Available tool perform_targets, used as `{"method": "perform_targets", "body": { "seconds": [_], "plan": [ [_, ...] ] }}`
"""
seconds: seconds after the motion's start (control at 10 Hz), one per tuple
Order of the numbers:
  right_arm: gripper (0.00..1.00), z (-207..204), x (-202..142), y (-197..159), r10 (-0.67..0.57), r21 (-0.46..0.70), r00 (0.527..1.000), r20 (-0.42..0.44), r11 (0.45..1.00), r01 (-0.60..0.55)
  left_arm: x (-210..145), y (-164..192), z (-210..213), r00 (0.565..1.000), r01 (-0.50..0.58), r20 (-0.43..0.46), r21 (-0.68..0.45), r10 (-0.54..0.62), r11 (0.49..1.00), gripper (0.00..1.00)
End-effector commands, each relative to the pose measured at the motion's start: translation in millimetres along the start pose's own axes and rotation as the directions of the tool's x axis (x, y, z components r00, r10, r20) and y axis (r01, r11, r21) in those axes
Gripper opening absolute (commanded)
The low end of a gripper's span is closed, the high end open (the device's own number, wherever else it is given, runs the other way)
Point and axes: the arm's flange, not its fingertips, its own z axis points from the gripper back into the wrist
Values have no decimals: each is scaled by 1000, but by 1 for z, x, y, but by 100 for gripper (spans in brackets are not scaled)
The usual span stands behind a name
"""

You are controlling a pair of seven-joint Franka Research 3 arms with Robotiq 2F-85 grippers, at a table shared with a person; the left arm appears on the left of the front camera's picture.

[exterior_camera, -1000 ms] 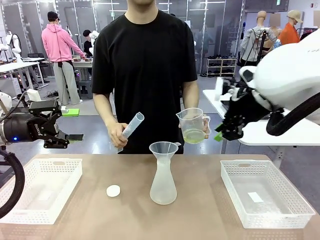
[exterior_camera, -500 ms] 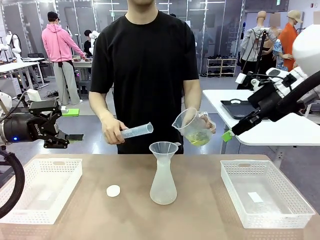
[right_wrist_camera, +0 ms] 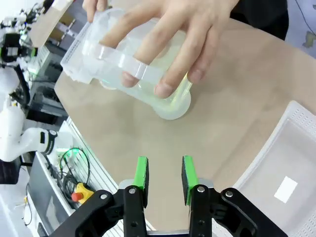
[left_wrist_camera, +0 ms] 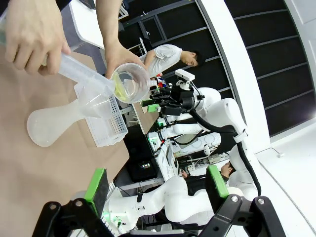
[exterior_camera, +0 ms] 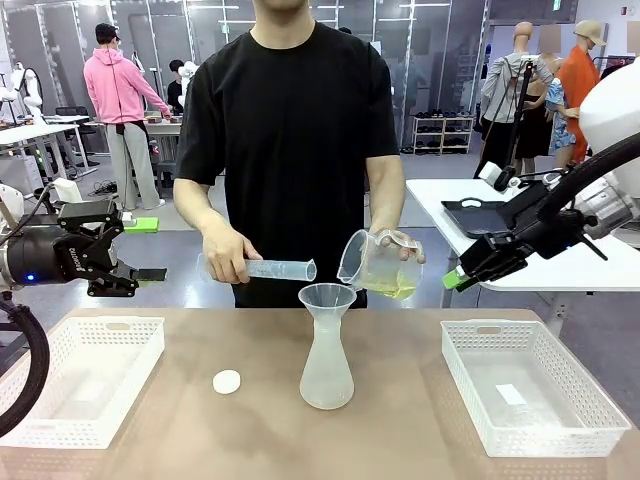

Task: Prepare the solutions needed for the experiment.
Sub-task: Once the solution is in the Big flask , pick up the Plastic Funnel and place it back into the right Organizing basket.

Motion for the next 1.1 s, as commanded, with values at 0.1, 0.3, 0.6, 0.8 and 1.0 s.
{"method": "perform_targets", "body": {
  "seconds": [0.1, 0.3, 0.6, 0.8, 1.0],
  "plan": [
    [37, 9, -1, 2, 60, 16, 998, 15, 998, -60, 0, -2, -3, 1000, -5, 0, -3, 5, 1000, 100],
    [37, 5, 0, 2, 28, 1, 1000, 7, 1000, -28, 0, -2, -3, 1000, -5, 0, -3, 5, 1000, 100],
    [37, 22, -2, -13, -406, 300, 912, 50, 877, 374, 0, -2, -3, 1000, -5, 0, -3, 5, 1000, 100],
    [37, 25, -5, -26, -548, 355, 836, 29, 787, 504, 0, -2, -3, 1000, -5, 0, -3, 5, 1000, 100],
    [37, 24, -5, -36, -647, 408, 760, -64, 678, 612, 0, -2, -3, 1000, -5, 0, -3, 5, 1000, 100]
  ]
}}
